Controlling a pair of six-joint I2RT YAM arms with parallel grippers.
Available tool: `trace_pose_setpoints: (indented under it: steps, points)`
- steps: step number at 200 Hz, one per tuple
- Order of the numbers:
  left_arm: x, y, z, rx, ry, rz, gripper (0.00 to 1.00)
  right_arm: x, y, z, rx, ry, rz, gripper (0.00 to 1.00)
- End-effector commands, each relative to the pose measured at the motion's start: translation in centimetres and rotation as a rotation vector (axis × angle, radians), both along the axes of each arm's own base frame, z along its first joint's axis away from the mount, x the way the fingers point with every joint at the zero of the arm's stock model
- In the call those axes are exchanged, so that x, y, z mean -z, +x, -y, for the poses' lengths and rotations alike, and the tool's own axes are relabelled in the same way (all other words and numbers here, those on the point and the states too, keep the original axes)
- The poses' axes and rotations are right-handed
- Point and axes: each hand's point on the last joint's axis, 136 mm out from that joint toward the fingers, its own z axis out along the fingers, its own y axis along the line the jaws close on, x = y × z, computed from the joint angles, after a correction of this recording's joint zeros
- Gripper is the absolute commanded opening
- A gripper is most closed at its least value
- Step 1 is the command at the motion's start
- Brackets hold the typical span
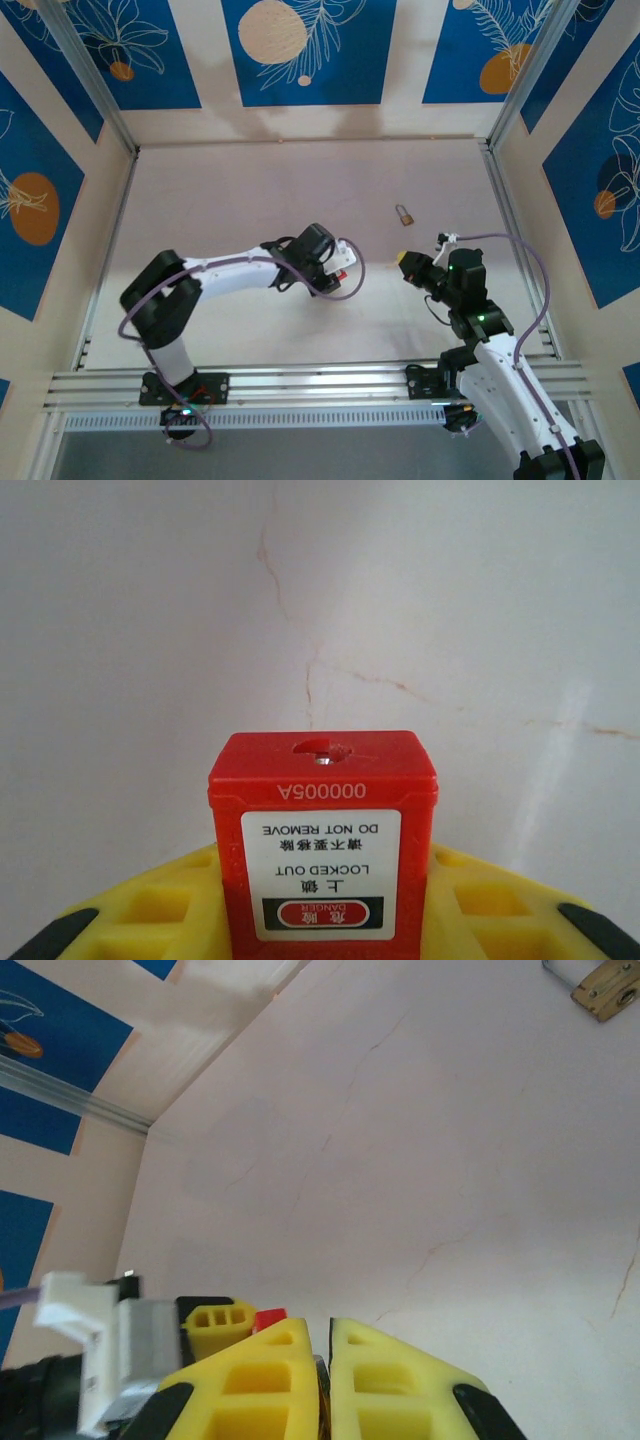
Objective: Unlock with the key
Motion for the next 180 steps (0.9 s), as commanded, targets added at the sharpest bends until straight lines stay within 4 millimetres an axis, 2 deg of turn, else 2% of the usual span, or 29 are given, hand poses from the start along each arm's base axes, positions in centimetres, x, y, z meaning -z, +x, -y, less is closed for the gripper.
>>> trace_pose_setpoints:
  steps: [1, 82, 106, 127, 155, 180]
  points:
    - [-4.5, 0.6, 2.2, 0.008, -0.205, 0.131, 0.31, -0.5, 0.4, 0.2, 0.055, 0.011, 0.016, 0.00]
    - [-6.8, -3.1, 3.7, 0.125, -0.199, 0.361, 0.30, -3.0, 0.1, -3.5, -0.011, -0.043, 0.084, 0.00]
    - [-7.3, -3.5, 3.8, 0.130, -0.213, 0.454, 0.31, -3.1, -0.1, -4.3, -0.037, -0.046, 0.109, 0.00]
    - [-7.6, -3.7, 3.7, 0.128, -0.241, 0.465, 0.33, -3.5, -0.6, -5.5, -0.107, -0.057, 0.176, 0.00]
    - [-7.5, -3.6, 3.7, 0.122, -0.237, 0.462, 0.34, -3.8, -1.0, -5.6, -0.122, -0.097, 0.226, 0.00]
    - [-7.5, -3.5, 3.8, 0.117, -0.240, 0.460, 0.33, -3.3, -1.2, -5.6, -0.134, -0.125, 0.220, 0.00]
